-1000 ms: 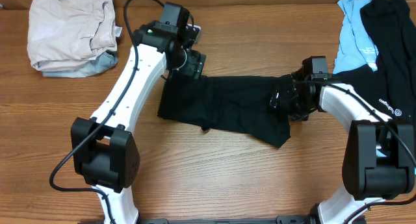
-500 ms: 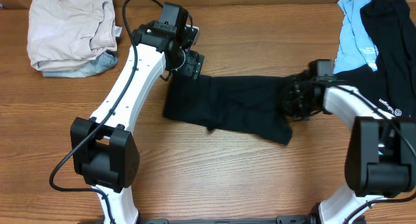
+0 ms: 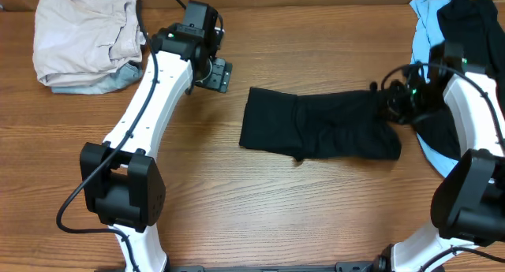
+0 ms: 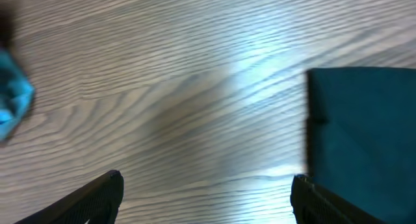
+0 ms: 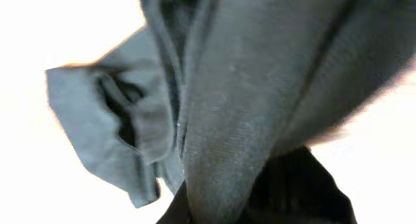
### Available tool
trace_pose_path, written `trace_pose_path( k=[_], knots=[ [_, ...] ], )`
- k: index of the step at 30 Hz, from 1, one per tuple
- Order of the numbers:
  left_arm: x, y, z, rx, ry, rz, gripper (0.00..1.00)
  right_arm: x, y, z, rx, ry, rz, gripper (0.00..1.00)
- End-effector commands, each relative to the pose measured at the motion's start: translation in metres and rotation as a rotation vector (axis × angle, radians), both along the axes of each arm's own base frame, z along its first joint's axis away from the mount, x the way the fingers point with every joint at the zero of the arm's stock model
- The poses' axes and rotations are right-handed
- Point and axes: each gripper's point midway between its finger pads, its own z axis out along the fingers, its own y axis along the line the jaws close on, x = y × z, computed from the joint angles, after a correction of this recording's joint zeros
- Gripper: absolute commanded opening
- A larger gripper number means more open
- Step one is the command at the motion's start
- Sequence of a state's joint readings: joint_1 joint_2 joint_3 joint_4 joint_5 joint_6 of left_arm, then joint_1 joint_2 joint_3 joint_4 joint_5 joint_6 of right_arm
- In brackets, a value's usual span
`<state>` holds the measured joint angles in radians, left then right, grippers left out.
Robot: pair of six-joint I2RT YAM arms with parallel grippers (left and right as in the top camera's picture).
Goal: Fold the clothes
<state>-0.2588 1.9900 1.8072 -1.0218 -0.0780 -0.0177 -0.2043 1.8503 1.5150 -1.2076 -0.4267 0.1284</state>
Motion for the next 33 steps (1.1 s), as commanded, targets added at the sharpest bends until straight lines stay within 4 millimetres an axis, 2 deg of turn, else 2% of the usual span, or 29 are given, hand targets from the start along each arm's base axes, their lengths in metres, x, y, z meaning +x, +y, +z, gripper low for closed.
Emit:
trace_pose_path(
  k=[1,3,4,6,7,12,14,15,16,18,20,22,25,31,33],
  knots=[
    [0.009,0.021,0.015,0.031,-0.047,0.032,0.84,0.018,0.043,0.048,0.000,-0.143,0.135,0.04],
    [0.012,0.030,0.014,0.031,-0.050,0.052,0.86,0.023,0.071,0.058,0.002,-0.172,0.184,0.04],
    [0.013,0.036,0.013,0.031,-0.052,0.064,0.87,0.024,0.091,0.061,0.008,-0.189,0.217,0.04],
    [0.016,0.044,0.013,0.028,-0.056,0.082,0.88,0.024,0.119,0.063,0.016,-0.206,0.258,0.04],
    [0.017,0.050,0.012,0.026,-0.057,0.095,0.89,0.022,0.143,0.060,-0.001,-0.213,0.291,0.04],
    [0.020,0.067,0.013,0.025,-0.061,0.131,0.89,0.014,0.204,0.037,-0.121,-0.223,0.368,0.04],
    [0.021,0.069,0.013,0.019,-0.065,0.137,0.89,0.006,0.236,0.020,-0.141,-0.224,0.418,0.07],
    [0.021,0.070,0.013,0.018,-0.067,0.138,0.89,0.004,0.247,0.014,-0.138,-0.221,0.438,0.13],
    [0.022,0.070,0.014,0.018,-0.070,0.138,0.90,-0.001,0.264,0.003,-0.130,-0.212,0.465,0.25],
    [0.023,0.070,0.014,0.017,-0.075,0.138,0.91,-0.012,0.285,-0.013,-0.128,-0.194,0.519,0.56],
    [0.025,0.069,0.015,0.015,-0.082,0.138,0.93,-0.023,0.300,-0.018,-0.109,-0.179,0.559,0.68],
    [0.026,0.069,0.015,0.014,-0.087,0.138,0.93,-0.028,0.306,-0.012,-0.079,-0.175,0.572,0.70],
    [0.028,0.069,0.016,0.013,-0.095,0.138,0.93,-0.031,0.305,0.011,-0.049,-0.178,0.571,0.71],
    [0.032,0.068,0.018,0.006,-0.113,0.137,0.94,-0.025,0.281,0.088,-0.050,-0.293,0.540,0.72],
    [0.032,0.068,0.019,0.005,-0.117,0.137,0.94,-0.021,0.269,0.103,-0.084,-0.325,0.512,0.72]
  ],
)
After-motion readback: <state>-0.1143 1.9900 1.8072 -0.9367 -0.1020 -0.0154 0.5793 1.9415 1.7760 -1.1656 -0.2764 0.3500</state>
